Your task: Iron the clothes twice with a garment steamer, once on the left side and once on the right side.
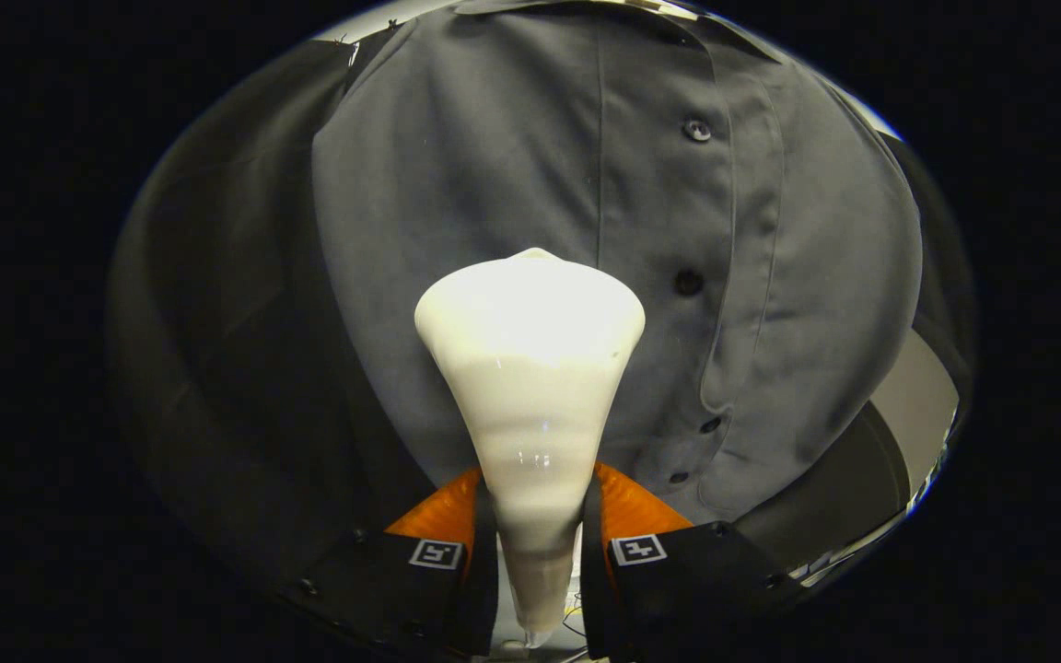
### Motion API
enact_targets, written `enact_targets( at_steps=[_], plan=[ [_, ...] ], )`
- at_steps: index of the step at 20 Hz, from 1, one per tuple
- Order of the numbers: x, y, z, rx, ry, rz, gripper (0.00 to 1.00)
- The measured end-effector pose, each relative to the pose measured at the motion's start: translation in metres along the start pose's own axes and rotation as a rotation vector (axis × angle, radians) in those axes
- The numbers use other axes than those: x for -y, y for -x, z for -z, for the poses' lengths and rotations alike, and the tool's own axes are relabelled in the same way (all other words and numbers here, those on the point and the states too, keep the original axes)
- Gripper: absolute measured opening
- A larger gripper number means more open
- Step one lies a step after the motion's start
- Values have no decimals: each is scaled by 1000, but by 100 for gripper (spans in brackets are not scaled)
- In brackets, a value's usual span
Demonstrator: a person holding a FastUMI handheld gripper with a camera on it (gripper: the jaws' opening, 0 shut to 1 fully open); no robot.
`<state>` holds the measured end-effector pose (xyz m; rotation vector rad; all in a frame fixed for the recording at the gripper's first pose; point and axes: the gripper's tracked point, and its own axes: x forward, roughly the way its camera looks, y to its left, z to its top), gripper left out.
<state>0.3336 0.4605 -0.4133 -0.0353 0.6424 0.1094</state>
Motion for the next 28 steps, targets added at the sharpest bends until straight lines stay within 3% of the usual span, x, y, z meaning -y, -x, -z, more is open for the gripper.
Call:
enact_targets(
  at_steps=[9,17,22,28],
  plan=[
    [9,-48,48,-76,21,-3,45],
    [47,-107,21,-123,28,-33,45],
    [104,-136,-58,-92,-3,-48,45],
    [200,-187,-207,3,-19,-50,44]
  ],
)
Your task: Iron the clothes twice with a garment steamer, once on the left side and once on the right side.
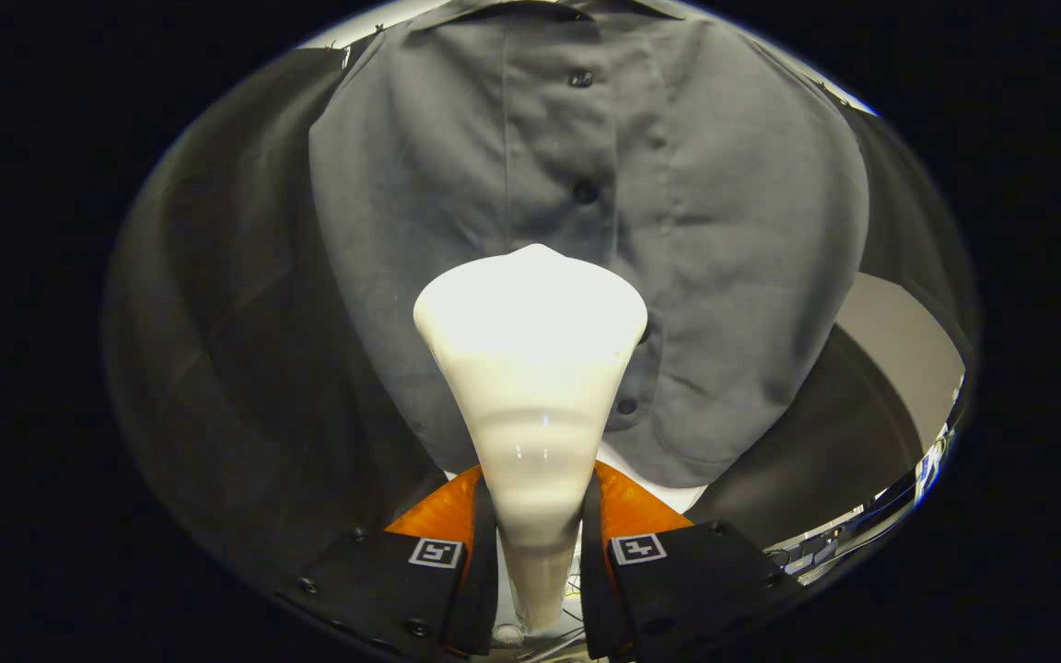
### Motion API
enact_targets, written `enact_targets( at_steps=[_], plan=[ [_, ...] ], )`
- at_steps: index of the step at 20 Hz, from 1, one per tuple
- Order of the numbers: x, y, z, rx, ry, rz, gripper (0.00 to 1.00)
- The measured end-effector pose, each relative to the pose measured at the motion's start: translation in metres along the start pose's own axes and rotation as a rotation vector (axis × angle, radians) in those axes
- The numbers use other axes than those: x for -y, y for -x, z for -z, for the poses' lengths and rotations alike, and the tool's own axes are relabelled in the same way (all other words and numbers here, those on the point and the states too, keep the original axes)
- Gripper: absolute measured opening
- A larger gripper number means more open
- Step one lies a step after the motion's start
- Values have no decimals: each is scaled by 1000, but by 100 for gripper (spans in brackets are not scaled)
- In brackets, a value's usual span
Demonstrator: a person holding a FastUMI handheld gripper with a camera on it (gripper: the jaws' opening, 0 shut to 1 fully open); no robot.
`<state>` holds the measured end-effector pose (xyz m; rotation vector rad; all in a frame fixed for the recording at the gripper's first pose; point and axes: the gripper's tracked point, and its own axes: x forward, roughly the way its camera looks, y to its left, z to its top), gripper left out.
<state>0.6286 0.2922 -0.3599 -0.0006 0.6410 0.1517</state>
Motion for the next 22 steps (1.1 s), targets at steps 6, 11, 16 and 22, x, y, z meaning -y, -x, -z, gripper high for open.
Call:
enact_targets(
  at_steps=[6,11,16,22],
  plan=[
    [42,158,-101,135,10,-13,45],
    [115,137,-143,265,10,-15,45],
    [152,209,-198,400,-19,-8,44],
    [199,265,-230,508,-31,3,44]
  ],
)
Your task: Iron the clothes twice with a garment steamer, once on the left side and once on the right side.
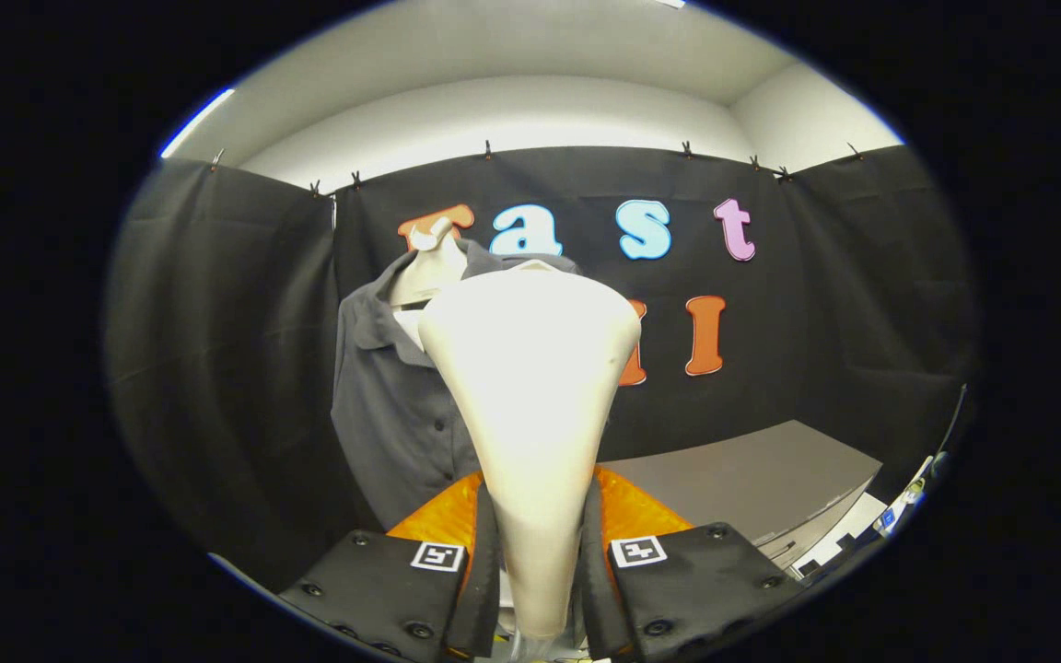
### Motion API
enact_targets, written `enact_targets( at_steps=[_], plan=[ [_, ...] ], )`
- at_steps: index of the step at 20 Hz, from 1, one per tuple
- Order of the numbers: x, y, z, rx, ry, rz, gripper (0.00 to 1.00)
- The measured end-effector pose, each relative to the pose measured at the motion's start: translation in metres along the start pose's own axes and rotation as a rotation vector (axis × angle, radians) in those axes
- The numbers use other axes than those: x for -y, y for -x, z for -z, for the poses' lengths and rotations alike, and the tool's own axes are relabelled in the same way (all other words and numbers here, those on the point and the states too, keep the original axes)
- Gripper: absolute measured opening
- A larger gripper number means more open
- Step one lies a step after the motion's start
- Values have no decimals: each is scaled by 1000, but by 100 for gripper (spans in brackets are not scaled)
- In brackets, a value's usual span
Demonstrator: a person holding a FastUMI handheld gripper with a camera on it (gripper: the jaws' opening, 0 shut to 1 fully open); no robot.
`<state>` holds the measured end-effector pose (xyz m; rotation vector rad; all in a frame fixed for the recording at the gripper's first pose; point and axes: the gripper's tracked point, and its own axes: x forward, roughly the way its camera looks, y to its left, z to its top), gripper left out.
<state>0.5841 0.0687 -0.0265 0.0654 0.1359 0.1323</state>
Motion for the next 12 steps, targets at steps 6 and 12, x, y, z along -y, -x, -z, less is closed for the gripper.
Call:
enact_targets(
  at_steps=[6,12],
  plan=[
    [31,-14,-4,-10,6,13,44],
    [12,-33,4,-3,27,35,44]
  ],
)
